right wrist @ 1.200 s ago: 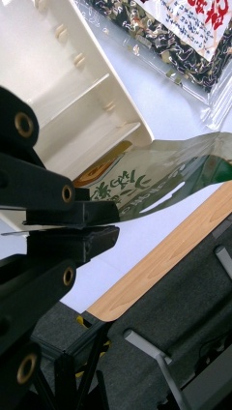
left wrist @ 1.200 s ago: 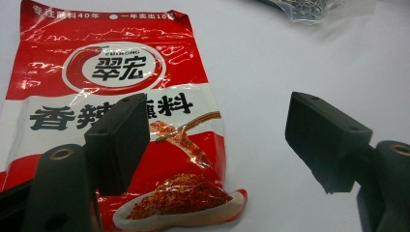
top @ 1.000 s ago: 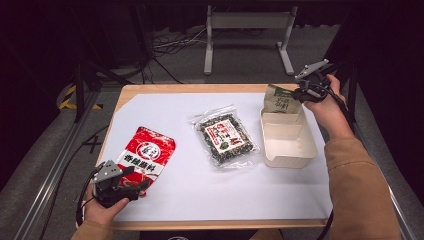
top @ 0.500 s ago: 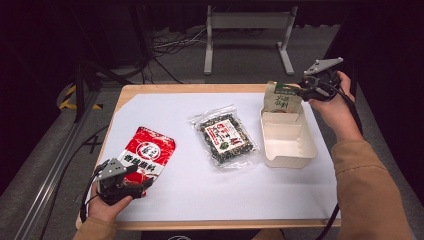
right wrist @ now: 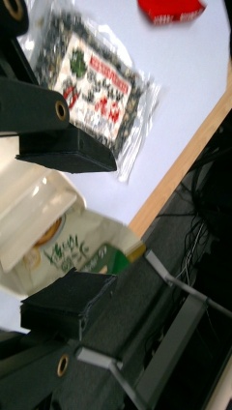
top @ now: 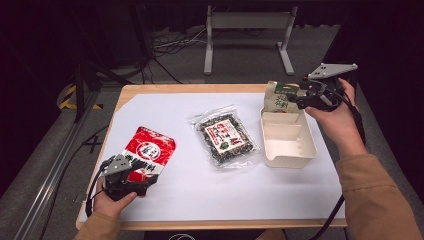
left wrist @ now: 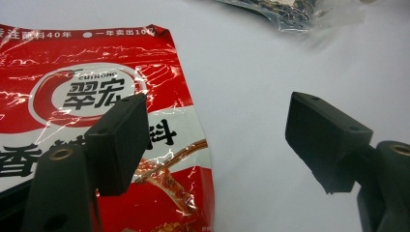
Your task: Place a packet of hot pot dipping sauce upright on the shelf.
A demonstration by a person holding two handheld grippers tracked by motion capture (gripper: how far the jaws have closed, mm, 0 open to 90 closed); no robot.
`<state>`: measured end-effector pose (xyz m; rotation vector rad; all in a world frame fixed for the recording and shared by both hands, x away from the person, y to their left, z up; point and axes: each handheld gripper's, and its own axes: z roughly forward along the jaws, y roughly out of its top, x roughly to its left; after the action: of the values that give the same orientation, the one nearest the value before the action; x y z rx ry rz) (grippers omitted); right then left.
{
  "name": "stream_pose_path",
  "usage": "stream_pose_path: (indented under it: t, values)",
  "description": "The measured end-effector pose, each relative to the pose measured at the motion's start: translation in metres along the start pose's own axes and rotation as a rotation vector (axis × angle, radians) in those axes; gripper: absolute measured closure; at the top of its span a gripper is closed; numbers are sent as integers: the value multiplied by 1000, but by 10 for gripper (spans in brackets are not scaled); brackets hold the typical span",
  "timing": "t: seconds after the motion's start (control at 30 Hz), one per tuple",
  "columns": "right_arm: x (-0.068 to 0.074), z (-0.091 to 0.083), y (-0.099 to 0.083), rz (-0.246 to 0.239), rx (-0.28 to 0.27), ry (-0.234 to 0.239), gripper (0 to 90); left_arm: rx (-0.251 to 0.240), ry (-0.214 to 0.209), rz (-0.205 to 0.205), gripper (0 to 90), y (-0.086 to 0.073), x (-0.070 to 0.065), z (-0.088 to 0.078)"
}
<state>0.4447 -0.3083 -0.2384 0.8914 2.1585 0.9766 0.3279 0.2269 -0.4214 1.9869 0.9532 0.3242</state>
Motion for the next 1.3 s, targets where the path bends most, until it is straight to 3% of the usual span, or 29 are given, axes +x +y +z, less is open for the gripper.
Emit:
stream_pose_path:
  t: [0.13, 0.3, 0.47, 0.63, 1.0, 1.13, 1.27, 1.3]
  values:
    - [17, -6, -6, 51, -35, 54, 395, -1, -4, 6, 243, 2, 0, 2]
    - [32, -10, -12, 65, -57, 90, 378, -3, -7, 19, 242, 5, 0, 2]
    - [48, -16, -21, 105, -92, 141, 377, -46, 5, 42, 239, 15, -2, -10]
    - [62, -17, -31, 103, -105, 158, 387, -42, 21, 79, 236, 23, -4, -17]
    - [90, -13, -65, 142, -170, 200, 393, -3, -15, 56, 234, 41, 5, -27]
    - [100, -9, -76, 123, -164, 187, 396, 30, 40, 14, 233, 44, 10, -26]
    - [106, -4, -78, 116, -156, 198, 394, 28, 38, 23, 224, 46, 13, -29]
    - [106, -3, -79, 117, -156, 200, 394, 21, 33, 45, 218, 47, 14, -30]
